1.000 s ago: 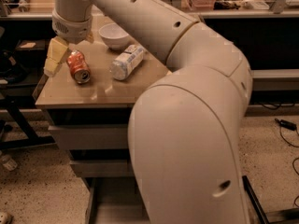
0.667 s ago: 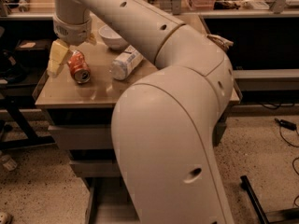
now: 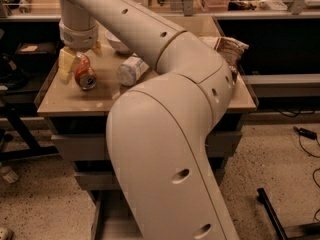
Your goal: Place coke can into bottom drawer
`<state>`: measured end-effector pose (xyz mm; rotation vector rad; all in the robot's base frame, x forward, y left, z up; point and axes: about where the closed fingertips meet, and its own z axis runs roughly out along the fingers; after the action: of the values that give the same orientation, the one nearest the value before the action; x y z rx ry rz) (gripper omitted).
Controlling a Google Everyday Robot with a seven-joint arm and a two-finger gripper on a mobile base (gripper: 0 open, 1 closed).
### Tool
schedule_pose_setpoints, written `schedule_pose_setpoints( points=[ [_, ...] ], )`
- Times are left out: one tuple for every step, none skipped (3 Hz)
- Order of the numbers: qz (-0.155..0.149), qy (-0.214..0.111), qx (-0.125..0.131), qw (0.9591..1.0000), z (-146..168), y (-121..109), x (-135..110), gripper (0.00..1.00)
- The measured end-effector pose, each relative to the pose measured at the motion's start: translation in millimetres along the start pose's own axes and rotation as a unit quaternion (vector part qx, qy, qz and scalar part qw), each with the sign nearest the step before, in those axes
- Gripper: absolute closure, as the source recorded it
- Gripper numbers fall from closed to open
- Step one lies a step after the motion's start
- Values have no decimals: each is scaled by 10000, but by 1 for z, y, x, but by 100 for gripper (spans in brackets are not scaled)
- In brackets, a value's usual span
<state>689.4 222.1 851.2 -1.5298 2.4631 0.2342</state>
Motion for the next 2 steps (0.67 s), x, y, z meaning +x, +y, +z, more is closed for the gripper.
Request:
schedule_pose_setpoints(
  points=[
    [0, 0, 0, 10000, 0, 0, 0, 41],
    [0, 0, 0, 10000, 0, 0, 0, 64]
  ],
)
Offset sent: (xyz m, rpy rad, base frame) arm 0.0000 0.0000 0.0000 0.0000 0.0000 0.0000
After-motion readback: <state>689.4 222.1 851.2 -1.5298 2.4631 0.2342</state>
